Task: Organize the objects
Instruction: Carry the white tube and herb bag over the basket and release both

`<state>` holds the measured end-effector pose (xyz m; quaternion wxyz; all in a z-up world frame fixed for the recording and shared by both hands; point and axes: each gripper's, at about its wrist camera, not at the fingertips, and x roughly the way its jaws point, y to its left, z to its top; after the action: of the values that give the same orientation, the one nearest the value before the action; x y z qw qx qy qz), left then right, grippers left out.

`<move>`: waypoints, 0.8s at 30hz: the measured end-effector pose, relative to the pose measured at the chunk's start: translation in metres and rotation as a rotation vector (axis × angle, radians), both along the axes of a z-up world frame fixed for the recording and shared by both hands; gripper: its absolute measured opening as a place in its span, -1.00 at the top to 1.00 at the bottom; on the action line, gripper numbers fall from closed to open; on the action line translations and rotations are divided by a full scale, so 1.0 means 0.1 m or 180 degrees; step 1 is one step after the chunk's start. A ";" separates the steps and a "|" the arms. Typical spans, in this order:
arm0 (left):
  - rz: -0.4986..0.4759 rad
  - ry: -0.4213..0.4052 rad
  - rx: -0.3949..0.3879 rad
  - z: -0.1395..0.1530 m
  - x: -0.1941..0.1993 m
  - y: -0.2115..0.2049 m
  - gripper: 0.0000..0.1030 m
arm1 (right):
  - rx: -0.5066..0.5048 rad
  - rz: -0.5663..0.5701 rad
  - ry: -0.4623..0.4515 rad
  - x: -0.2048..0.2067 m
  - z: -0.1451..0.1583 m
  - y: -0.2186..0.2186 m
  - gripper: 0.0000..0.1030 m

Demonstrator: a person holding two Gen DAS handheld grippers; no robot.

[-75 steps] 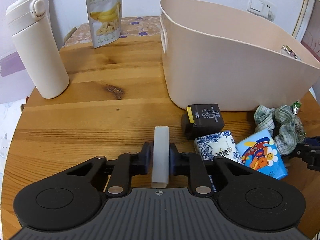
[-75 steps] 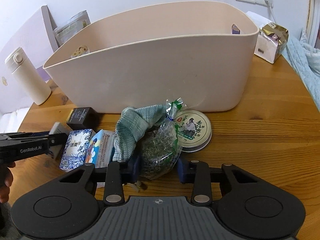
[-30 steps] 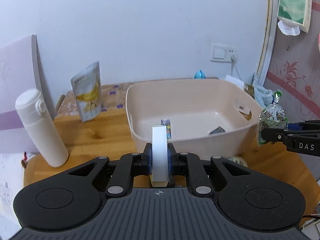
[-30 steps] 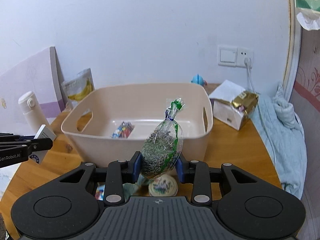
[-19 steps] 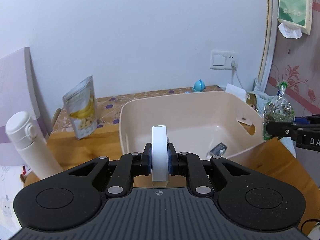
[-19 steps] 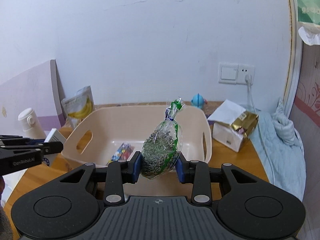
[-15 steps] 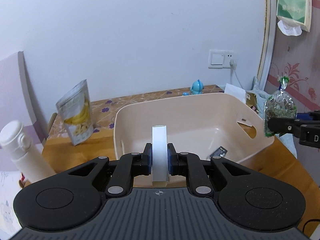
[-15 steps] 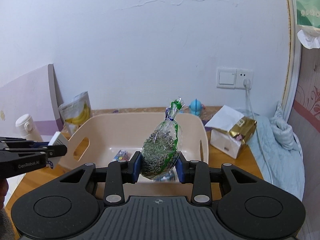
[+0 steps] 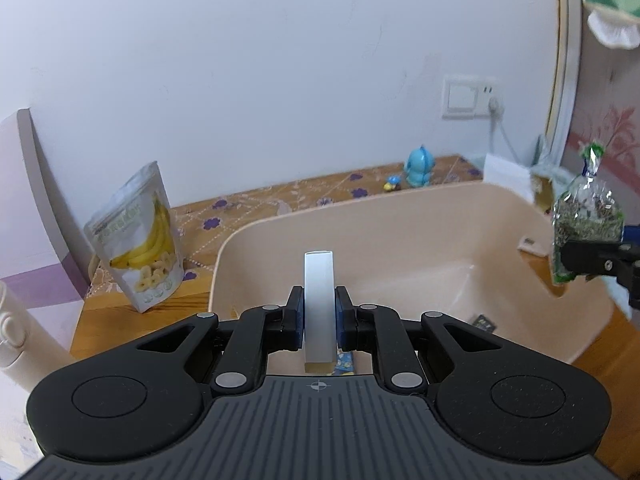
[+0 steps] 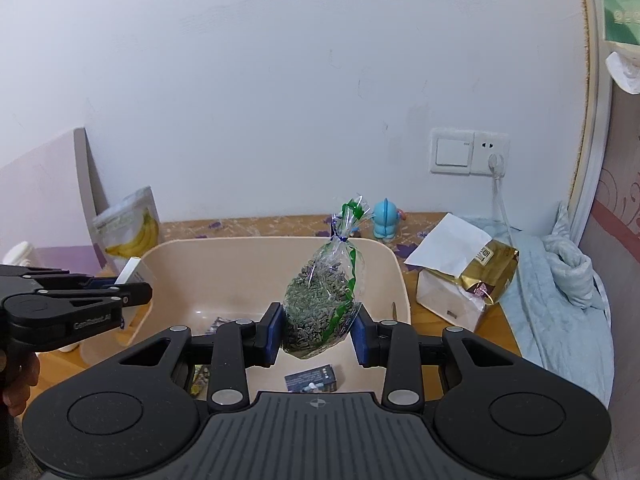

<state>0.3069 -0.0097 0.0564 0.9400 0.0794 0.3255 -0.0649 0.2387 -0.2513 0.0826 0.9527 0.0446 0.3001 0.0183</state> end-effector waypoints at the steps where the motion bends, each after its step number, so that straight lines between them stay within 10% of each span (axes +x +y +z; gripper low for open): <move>1: -0.0010 0.0046 0.0026 -0.04 0.05 -0.02 0.71 | -0.0020 0.0003 0.0026 0.05 -0.02 0.00 0.36; 24: -0.0003 0.0728 0.0035 -0.51 0.46 -0.02 0.71 | -0.0590 0.0235 0.0809 0.64 -0.63 0.18 0.35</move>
<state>0.3534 -0.0114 0.0052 0.8962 0.0768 0.4310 -0.0721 0.3031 -0.2334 0.0200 0.9057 -0.0527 0.4201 0.0197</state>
